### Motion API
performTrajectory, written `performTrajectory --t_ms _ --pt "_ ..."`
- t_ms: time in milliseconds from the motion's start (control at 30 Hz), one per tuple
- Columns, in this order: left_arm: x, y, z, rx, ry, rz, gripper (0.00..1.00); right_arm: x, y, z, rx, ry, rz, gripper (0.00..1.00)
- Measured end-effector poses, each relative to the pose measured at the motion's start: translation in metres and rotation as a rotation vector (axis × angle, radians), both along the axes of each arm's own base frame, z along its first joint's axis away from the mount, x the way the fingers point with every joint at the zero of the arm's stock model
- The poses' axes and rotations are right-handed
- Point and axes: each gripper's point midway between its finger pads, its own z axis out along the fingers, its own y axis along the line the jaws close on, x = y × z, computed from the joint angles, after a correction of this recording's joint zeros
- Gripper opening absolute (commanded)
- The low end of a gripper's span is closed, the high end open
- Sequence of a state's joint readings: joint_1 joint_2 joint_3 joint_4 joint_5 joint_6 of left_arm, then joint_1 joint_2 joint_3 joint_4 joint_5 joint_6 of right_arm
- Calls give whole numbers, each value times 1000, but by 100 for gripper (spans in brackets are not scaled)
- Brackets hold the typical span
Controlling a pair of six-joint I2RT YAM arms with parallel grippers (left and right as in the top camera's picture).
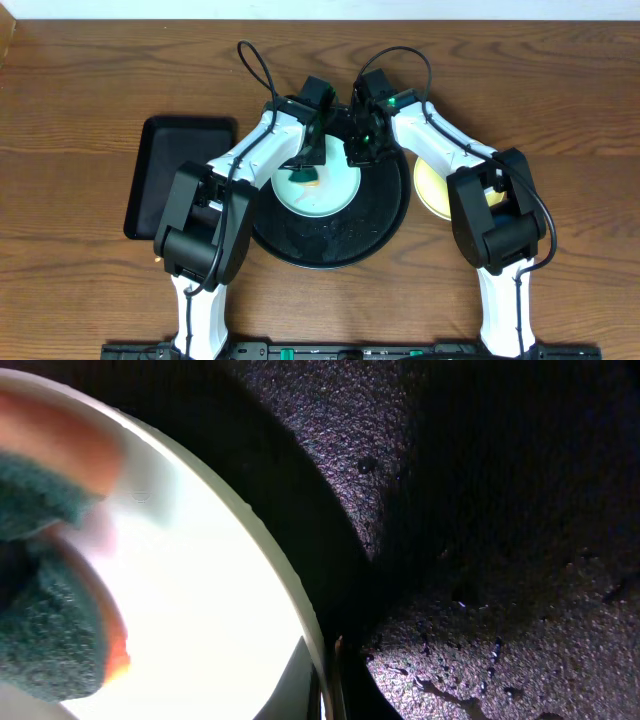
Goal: Clean dirty plates on tray and stack at the side
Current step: 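Scrub the pale green plate with the sponge in the left gripper, then lift the sponge and return the left arm beside the sponge tray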
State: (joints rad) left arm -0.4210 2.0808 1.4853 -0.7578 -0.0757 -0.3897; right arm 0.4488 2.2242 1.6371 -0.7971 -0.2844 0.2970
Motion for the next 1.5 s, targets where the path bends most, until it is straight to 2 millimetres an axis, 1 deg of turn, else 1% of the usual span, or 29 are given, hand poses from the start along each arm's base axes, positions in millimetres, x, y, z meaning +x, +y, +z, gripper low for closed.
performTrajectory --t_ms 133,200,333,467,567,667,767,867,1033,1167,1233,1300,1333,1400,1500 --pt "-14 9 -1 32 65 -25 7 0 0 0 0 0 -1 1" --pt "-21 9 -1 12 109 -70 7 1 0 0 1 -2 0 1" --pt "-33 0 -2 -91 185 -177 8 1 1 0 2 -4 0 1" --pt "-39 -19 1 -217 212 -263 8 1 1 0 2 -4 0 1" --pt "-36 -34 2 -287 189 -311 8 1 1 0 2 -4 0 1" --pt "-26 -47 4 -332 137 -351 7 1 1 0 2 -4 0 1" --pt "-13 -49 4 -306 78 -361 7 1 1 0 2 -4 0 1" --pt "-2 -36 1 -210 36 -304 8 1 1 0 3 -4 0 1" --pt "11 -2 1 -16 -22 -153 7 1 1 0 5 -3 0 1" --pt "12 21 7 79 -31 -79 8 1 1 0 5 -3 1 1" --pt "14 32 16 103 -45 -47 7 1 1 0 5 -2 0 1" --pt "17 45 31 124 -72 -13 7 1 1 0 5 -2 0 1" --pt "19 54 43 138 -97 9 7 1 1 0 5 -2 1 1" --pt "22 71 71 148 -153 52 7 1 1 0 5 -2 1 1" --pt "21 95 122 142 -244 119 7 0 1 0 6 -1 1 1"
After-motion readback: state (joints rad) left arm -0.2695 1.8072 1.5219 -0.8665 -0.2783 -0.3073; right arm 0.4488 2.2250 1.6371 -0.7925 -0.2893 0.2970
